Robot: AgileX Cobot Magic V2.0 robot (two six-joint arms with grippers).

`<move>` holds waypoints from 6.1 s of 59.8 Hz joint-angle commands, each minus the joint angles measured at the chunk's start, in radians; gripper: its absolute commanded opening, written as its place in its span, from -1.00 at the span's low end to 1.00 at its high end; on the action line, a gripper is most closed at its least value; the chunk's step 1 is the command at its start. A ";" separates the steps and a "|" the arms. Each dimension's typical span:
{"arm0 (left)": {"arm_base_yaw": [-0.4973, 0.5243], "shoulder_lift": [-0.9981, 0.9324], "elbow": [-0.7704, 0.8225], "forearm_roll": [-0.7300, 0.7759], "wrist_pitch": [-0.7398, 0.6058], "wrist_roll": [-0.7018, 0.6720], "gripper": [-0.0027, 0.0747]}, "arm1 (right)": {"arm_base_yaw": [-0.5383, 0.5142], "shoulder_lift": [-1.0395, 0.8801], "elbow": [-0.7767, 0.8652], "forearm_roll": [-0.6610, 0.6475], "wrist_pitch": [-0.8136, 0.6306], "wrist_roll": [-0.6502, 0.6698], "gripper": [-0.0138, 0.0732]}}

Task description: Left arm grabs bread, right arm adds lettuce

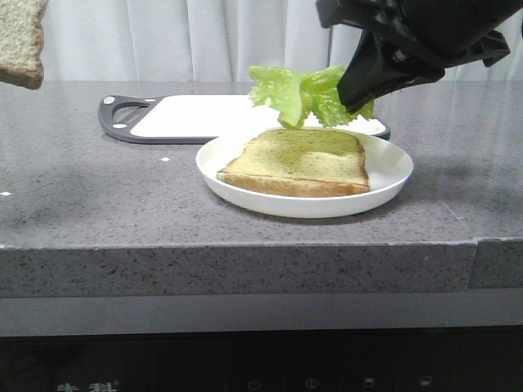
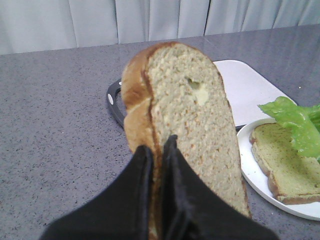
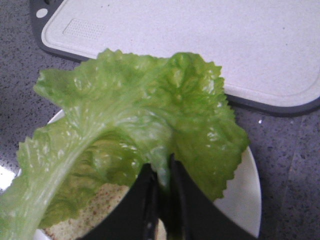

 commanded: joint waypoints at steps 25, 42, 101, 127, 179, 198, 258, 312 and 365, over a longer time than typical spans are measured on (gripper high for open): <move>0.001 -0.004 -0.031 0.012 -0.066 -0.013 -0.98 | 0.001 0.014 -0.027 0.033 -0.035 -0.003 -0.40; 0.001 -0.004 -0.031 0.012 -0.066 -0.013 -0.98 | 0.001 0.004 -0.027 0.033 -0.027 -0.003 0.30; 0.001 0.142 -0.130 -0.284 -0.014 -0.013 -0.98 | -0.005 -0.586 0.155 -0.118 -0.031 -0.016 -0.82; 0.069 0.669 -0.605 -1.528 0.295 0.990 -0.98 | -0.005 -0.905 0.328 -0.125 0.049 -0.021 -0.82; 0.200 1.111 -0.773 -1.753 0.494 1.168 -0.97 | -0.005 -0.931 0.333 -0.124 0.084 -0.021 -0.82; 0.215 1.111 -0.773 -1.753 0.519 1.176 -0.10 | -0.005 -0.931 0.333 -0.124 0.084 -0.021 -0.82; 0.370 0.317 -0.356 -1.310 0.059 1.250 -0.98 | -0.143 -0.984 0.376 -0.174 -0.012 -0.004 -0.82; 0.370 -0.401 0.272 -1.271 -0.136 1.250 -0.98 | -0.162 -1.275 0.577 -0.173 -0.023 -0.004 -0.82; 0.520 -0.680 0.552 -0.786 -0.186 0.793 -0.99 | -0.162 -1.274 0.577 -0.173 -0.022 -0.004 -0.82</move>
